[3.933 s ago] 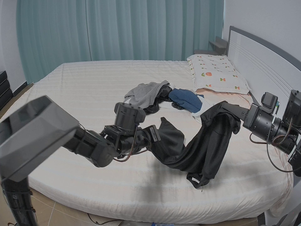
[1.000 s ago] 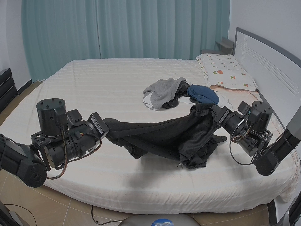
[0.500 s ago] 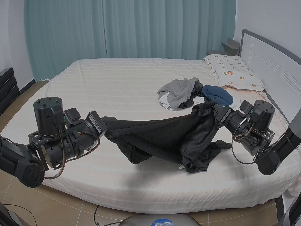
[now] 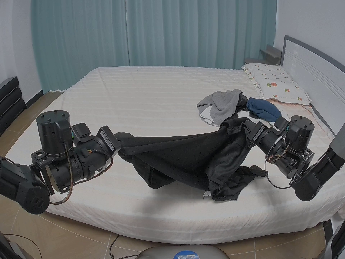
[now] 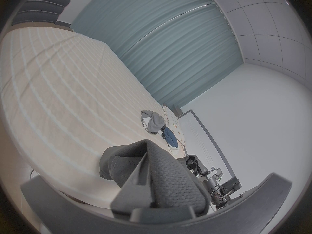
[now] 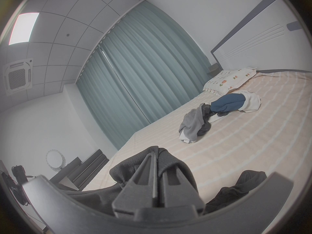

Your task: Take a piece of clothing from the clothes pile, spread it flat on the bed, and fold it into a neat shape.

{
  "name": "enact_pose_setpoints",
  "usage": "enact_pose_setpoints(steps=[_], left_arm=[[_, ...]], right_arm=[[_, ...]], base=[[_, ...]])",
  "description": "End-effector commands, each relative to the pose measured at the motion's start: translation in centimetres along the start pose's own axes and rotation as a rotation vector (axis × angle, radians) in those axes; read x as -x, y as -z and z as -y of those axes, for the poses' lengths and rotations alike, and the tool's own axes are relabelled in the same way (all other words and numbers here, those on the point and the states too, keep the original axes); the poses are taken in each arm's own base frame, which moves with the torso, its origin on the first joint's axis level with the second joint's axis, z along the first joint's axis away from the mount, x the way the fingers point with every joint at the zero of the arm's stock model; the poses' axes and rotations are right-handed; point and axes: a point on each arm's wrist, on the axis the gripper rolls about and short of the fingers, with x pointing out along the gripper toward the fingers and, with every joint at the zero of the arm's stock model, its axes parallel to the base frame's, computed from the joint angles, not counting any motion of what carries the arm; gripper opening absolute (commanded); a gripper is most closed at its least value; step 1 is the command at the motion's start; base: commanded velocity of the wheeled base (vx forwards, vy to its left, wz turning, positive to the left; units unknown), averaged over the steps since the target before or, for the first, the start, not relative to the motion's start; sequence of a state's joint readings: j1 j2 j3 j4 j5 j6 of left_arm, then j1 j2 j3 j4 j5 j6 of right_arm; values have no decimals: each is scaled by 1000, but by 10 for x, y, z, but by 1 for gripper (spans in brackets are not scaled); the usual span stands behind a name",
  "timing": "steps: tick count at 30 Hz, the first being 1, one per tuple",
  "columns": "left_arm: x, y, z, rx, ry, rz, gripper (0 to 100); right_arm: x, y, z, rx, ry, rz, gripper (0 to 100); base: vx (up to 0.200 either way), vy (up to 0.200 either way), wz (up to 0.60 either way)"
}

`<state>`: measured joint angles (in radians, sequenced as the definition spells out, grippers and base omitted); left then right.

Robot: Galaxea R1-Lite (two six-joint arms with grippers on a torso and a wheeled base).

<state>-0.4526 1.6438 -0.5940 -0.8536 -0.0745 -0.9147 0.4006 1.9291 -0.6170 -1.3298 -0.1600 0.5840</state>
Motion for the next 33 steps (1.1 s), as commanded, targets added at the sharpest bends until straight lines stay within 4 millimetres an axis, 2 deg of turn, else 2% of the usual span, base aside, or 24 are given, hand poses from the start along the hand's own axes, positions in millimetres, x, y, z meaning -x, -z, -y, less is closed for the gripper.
enact_pose_setpoints(steps=[1,14,33], left_arm=[[1,-2,0,0,2,5,0],[2,-3,0,1,2,12,0],[2,-3,0,-19,0,7,0]], right_arm=[[5,-3,-4,-1,-11,8,0],[7,-4,-5,5,-25,21,0],[15,-5,-6,8,-45,1,0]], base=[[0,200,0],[0,200,0],[0,0,0]])
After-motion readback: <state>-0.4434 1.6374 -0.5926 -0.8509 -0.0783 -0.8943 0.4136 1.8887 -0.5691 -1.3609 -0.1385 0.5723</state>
